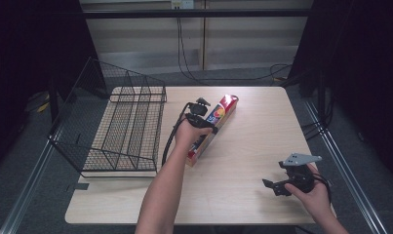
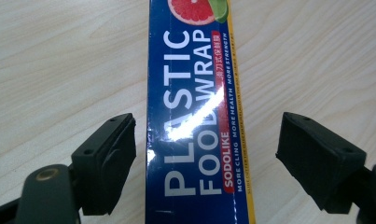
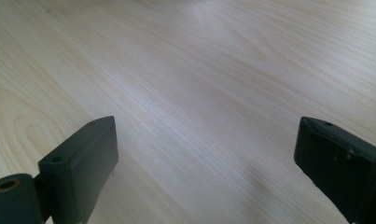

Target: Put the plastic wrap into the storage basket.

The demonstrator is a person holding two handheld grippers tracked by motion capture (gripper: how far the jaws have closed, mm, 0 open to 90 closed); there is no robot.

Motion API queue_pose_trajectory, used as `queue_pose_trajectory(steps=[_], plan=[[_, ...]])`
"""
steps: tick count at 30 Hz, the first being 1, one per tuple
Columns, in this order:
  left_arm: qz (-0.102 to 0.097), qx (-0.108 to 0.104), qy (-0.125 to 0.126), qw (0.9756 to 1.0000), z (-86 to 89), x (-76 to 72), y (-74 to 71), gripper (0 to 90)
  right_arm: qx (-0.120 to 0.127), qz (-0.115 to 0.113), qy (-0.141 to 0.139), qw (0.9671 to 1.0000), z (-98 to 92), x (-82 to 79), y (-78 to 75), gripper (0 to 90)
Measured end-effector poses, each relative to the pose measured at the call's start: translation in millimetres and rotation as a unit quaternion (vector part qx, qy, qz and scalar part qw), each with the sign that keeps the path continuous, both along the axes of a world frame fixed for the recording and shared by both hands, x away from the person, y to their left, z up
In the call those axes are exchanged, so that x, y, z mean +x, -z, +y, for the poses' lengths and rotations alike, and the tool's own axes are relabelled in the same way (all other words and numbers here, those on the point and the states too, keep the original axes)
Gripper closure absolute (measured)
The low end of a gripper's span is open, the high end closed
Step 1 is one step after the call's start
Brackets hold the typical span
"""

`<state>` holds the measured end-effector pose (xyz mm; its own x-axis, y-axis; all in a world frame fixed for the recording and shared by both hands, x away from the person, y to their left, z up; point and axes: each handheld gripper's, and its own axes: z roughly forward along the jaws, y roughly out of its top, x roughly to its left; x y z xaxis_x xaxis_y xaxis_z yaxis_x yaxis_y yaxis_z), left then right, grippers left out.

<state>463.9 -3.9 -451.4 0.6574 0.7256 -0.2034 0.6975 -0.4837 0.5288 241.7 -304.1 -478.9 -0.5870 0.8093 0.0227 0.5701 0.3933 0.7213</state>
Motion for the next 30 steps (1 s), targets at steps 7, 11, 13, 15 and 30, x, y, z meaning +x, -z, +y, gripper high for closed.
queue_pose_trajectory(steps=[7, 11, 13, 15, 30], plan=[[-0.004, 0.006, -0.002, 1.0, -1.5, 1.9, 2.1, 21.4, 0.0, 0.005, -0.001, 1.0, 0.8, -0.3, 0.1, 6.3], [-0.007, -0.002, -0.023, 0.9997, -3.1, 2.2, 3.8, 22.4, 0.0, 0.003, 0.0, 1.0, 0.7, -0.1, 0.1, 6.3], [-0.008, 0.008, -0.01, 0.9999, -1.1, 4.4, 2.8, 21.7, -0.001, 0.001, 0.0, 1.0, 0.3, 0.1, 0.2, 6.3], [-0.007, 0.015, -0.007, 0.9998, -1.4, 5.6, 2.9, 21.8, -0.001, 0.002, 0.001, 1.0, 0.2, 0.4, 0.2, 6.3], [0.003, 0.026, 0.006, 0.9996, -6.0, 9.0, 8.4, 37.9, -0.002, 0.003, -0.005, 1.0, 0.8, 0.6, 0.9, 6.3]])
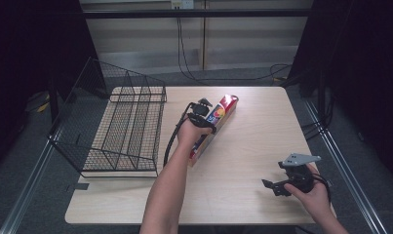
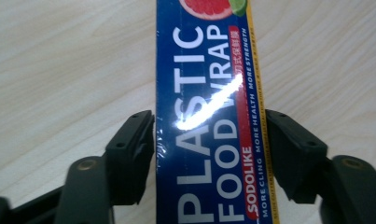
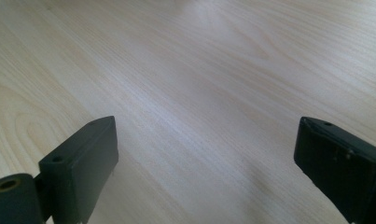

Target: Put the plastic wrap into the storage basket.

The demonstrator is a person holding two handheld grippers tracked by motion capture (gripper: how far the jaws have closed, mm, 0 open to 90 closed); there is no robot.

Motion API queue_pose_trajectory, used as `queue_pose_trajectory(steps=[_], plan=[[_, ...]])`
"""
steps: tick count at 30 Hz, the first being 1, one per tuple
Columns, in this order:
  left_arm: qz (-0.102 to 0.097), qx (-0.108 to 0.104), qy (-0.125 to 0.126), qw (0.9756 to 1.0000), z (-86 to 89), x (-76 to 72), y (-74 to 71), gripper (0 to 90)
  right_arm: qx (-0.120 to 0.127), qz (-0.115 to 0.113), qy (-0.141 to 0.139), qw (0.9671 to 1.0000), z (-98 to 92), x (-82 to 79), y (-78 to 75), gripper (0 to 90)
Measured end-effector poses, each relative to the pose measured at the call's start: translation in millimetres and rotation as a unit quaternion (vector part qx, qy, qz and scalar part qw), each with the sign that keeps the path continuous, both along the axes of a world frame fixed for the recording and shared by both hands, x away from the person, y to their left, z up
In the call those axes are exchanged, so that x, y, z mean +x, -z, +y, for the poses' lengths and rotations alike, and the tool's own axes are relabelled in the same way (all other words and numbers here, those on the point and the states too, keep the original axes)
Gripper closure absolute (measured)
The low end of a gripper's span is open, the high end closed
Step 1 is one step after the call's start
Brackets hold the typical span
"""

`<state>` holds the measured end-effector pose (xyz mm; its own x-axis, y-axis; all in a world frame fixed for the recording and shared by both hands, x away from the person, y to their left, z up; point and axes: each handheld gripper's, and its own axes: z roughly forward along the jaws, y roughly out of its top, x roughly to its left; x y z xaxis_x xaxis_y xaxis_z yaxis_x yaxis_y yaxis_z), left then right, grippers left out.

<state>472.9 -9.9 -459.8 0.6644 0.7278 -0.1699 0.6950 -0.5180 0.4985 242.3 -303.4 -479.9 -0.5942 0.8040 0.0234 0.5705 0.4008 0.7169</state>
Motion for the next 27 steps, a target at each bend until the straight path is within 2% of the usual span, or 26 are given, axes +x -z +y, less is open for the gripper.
queue_pose_trajectory(steps=[5, 10, 14, 15, 17, 21, 23, 26, 27], plan=[[-0.004, 0.011, -0.005, 0.9999, -1.8, -3.0, -1.9, 39.7, 0.001, 0.001, -0.001, 1.0, -0.1, 0.2, 0.3, 6.3], [0.003, 0.022, -0.005, 0.9998, -1.3, -8.3, -3.8, 40.2, 0.001, 0.001, -0.001, 1.0, 0.0, 0.3, 0.6, 6.3], [0.007, 0.022, -0.005, 0.9997, -0.5, -9.3, -4.3, 39.5, 0.0, 0.002, 0.001, 1.0, 0.1, 0.2, 0.5, 6.3], [0.013, 0.017, -0.005, 0.9998, 0.1, -7.7, -4.4, 39.0, -0.001, 0.004, 0.004, 1.0, 0.5, 0.1, 0.3, 6.4], [0.01, 0.005, -0.015, 0.9998, -0.7, -6.5, -3.3, 37.1, -0.001, 0.003, 0.002, 1.0, 0.8, 0.3, 0.1, 6.3], [0.014, 0.018, -0.008, 0.9997, -2.9, -3.1, -1.1, 36.9, -0.001, 0.003, 0.001, 1.0, 1.6, 1.0, 0.3, 6.3], [0.016, 0.01, -0.013, 0.9997, -4.6, -2.8, 0.4, 38.3, -0.003, 0.001, -0.003, 1.0, 1.7, 1.5, 0.9, 6.3], [0.021, 0.029, -0.001, 0.9994, -4.6, -1.6, -2.6, 39.4, -0.004, 0.002, -0.002, 1.0, 1.9, 1.2, 0.8, 6.3], [0.009, 0.026, -0.008, 0.9996, -7.4, -3.0, -1.9, 39.9, -0.004, 0.003, -0.002, 1.0, 2.0, 1.0, 0.7, 6.3]])
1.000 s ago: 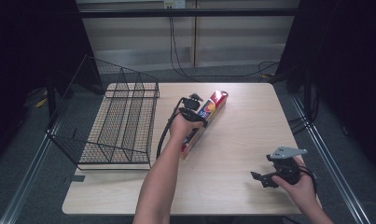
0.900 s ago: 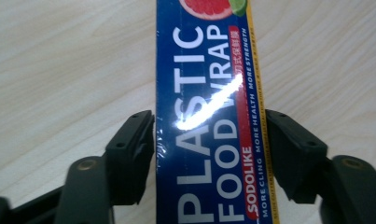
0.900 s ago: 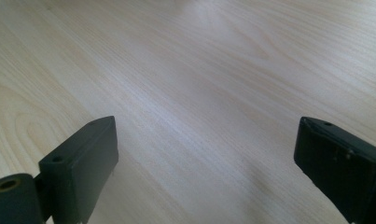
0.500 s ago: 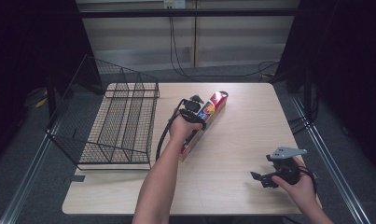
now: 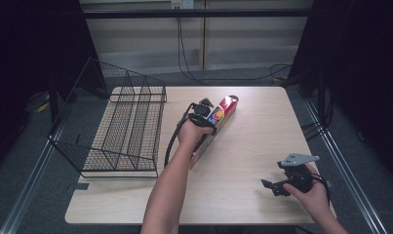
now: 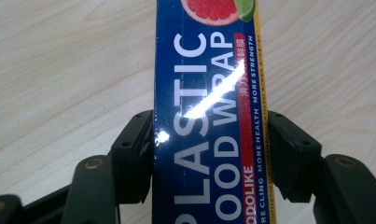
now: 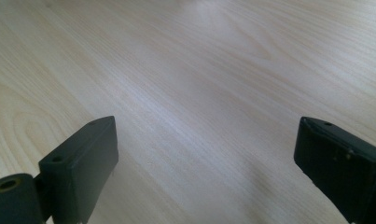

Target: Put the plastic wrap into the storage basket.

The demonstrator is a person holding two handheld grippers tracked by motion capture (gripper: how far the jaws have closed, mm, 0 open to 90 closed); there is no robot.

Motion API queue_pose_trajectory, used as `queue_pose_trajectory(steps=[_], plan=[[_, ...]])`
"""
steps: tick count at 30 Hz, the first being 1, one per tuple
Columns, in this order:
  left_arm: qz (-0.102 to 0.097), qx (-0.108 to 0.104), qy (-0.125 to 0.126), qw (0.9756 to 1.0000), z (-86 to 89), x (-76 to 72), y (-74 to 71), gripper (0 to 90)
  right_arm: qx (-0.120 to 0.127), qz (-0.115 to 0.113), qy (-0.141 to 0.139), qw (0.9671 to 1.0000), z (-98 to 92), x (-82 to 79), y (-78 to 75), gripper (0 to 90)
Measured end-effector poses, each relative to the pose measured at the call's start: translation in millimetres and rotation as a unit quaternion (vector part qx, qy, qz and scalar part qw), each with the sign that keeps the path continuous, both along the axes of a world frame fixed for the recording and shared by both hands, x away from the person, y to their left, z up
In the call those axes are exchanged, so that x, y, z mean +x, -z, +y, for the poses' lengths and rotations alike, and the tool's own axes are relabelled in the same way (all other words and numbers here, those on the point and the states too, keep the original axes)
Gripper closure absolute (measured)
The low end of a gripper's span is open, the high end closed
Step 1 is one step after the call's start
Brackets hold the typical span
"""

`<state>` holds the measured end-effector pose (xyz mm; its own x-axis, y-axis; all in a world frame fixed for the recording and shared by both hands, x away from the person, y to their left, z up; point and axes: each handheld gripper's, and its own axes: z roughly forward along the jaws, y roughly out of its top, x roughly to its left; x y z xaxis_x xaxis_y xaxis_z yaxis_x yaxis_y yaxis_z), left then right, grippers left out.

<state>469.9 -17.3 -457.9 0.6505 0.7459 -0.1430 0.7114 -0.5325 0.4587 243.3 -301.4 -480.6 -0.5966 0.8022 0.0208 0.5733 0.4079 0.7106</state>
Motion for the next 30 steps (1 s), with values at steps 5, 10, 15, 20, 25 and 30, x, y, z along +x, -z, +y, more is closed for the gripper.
queue_pose_trajectory(steps=[5, 10, 15, 20, 25, 30], plan=[[0.01, 0.033, 0.003, 0.9994, -4.5, -1.5, -5.0, 41.8, 0.003, 0.002, 0.002, 1.0, 0.2, -0.2, -0.3, 6.3], [0.034, 0.056, 0.018, 0.9977, -4.9, -1.7, -9.8, 43.1, 0.003, -0.001, 0.001, 1.0, -1.0, 0.3, -0.5, 6.3], [0.043, 0.048, 0.014, 0.9978, -1.9, -2.3, -13.7, 45.0, 0.002, -0.002, 0.0, 1.0, -1.0, 0.8, 0.0, 6.3], [0.059, 0.046, 0.014, 0.9971, 1.7, -2.5, -26.7, 45.6, 0.001, -0.001, 0.004, 1.0, -0.7, 0.6, 0.0, 6.3], [0.063, 0.045, 0.013, 0.9969, 6.0, -2.3, -35.9, 45.8, 0.003, -0.001, 0.003, 1.0, -0.9, 0.6, -0.4, 6.3], [0.076, 0.043, -0.003, 0.9962, 15.6, -1.0, -53.0, 45.8, 0.002, -0.003, 0.006, 1.0, -1.5, 0.8, -0.6, 6.3]])
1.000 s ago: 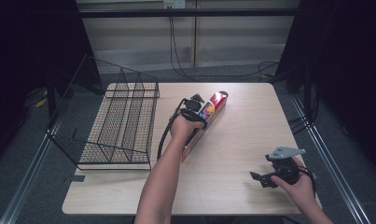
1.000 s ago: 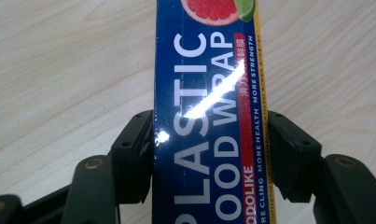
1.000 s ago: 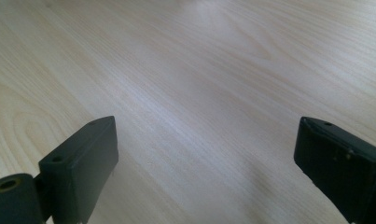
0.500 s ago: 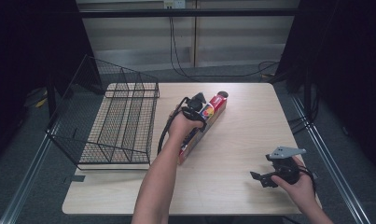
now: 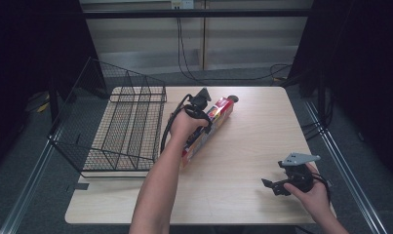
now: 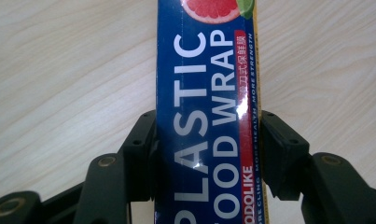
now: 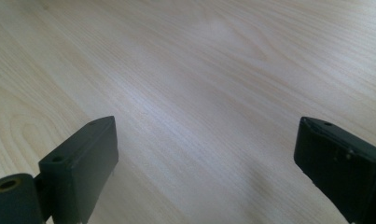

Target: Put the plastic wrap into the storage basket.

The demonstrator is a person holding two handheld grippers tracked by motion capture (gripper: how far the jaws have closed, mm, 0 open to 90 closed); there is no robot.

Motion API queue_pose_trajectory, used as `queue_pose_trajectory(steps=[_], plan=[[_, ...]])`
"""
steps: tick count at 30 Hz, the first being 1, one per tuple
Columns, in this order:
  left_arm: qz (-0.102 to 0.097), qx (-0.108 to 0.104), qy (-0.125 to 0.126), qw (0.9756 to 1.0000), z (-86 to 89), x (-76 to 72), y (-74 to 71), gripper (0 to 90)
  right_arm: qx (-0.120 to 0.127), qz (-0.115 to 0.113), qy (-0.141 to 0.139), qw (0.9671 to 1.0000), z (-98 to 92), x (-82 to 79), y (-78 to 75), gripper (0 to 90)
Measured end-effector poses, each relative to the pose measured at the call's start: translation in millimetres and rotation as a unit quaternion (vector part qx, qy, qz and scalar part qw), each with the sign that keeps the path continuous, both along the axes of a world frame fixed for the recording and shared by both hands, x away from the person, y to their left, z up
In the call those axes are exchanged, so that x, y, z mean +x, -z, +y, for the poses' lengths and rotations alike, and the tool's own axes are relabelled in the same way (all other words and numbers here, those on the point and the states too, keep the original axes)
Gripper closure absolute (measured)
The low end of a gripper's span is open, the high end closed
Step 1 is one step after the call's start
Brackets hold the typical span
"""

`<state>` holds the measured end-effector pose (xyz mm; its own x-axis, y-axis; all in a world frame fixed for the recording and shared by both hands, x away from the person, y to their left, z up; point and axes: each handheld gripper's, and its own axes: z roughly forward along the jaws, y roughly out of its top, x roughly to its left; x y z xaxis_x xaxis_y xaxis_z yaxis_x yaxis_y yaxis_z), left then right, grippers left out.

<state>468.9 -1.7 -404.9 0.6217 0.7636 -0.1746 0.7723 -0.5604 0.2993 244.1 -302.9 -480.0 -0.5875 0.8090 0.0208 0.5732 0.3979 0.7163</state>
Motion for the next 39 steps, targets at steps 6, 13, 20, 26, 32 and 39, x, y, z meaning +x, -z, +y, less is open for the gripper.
queue_pose_trajectory(steps=[6, 13, 20, 26, 32, 39], plan=[[0.0, -0.002, -0.011, 0.9999, 8.7, 1.1, -18.8, 45.7, 0.0, -0.001, 0.0, 1.0, -0.2, 0.6, -0.5, 6.3], [0.003, 0.001, -0.023, 0.9997, 18.4, 0.0, -34.5, 45.6, -0.001, -0.002, 0.001, 1.0, 0.5, 0.2, -0.6, 6.3], [-0.002, -0.006, -0.041, 0.9991, 27.3, -1.8, -50.6, 45.6, -0.002, -0.005, 0.001, 1.0, 0.1, 0.7, -0.8, 6.3], [0.002, -0.001, -0.048, 0.9988, 34.2, -3.2, -59.8, 45.5, -0.002, -0.004, 0.001, 1.0, 0.6, 0.0, -1.5, 5.7], [0.005, 0.0, -0.057, 0.9984, 42.3, -4.3, -69.6, 45.5, 0.003, -0.007, 0.0, 1.0, 0.8, 0.1, -1.8, 4.5], [0.005, 0.006, -0.06, 0.9982, 50.1, -5.5, -80.5, 45.6, 0.01, -0.01, -0.006, 0.9999, 0.7, 0.0, -2.1, 2.1]])
